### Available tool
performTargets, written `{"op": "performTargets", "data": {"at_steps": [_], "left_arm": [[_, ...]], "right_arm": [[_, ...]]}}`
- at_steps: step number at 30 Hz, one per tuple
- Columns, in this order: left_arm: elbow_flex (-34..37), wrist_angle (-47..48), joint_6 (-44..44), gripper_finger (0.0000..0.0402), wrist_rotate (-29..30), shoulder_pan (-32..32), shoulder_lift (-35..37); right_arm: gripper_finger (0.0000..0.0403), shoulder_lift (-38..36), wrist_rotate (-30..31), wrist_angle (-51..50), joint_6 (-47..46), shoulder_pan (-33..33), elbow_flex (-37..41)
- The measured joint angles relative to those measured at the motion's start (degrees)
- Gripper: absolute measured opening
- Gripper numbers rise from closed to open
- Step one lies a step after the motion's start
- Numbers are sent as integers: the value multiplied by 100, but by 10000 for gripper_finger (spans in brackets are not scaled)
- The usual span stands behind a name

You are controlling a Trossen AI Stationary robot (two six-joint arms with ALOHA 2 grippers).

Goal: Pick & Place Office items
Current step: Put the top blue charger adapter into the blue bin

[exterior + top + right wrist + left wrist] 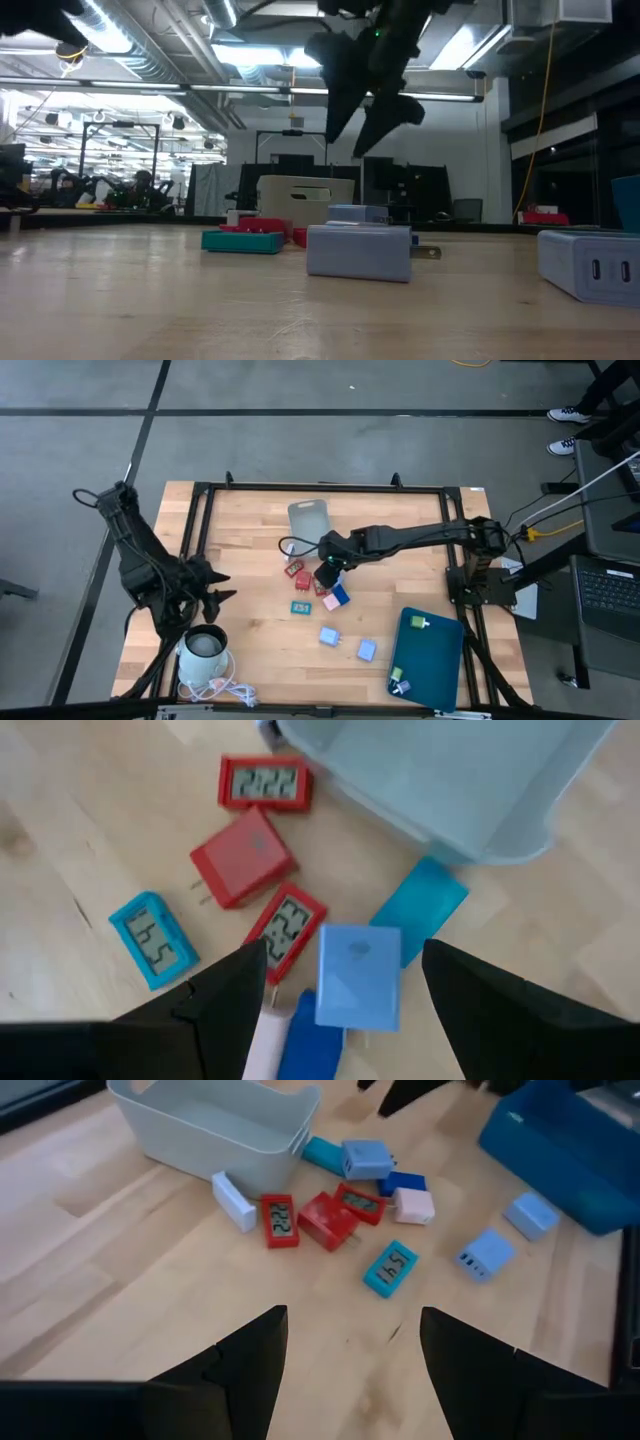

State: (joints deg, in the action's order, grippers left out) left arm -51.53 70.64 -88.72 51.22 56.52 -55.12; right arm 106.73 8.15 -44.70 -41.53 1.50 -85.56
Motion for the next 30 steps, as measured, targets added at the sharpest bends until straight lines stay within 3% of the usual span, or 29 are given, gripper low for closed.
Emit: {"op": "performTargets", "data": {"at_steps": [6, 9, 22, 27, 30], "left_arm": [[397, -19, -216, 223, 140, 288, 309], [478, -17, -217, 223, 146, 375, 407], [494, -14, -160, 223, 53, 456, 481], [494, -14, -160, 223, -11, 454, 481], [494, -14, -184, 223, -9, 452, 481]], "right_arm": [[274, 225, -50, -141, -288, 8, 0], [276, 400, -438, -138, -160, -11, 2], [326, 998, -519, -81, 1, -70, 3], [321, 1126, -512, -87, 9, -98, 4], [296, 1177, -582, -82, -6, -96, 4]]}}
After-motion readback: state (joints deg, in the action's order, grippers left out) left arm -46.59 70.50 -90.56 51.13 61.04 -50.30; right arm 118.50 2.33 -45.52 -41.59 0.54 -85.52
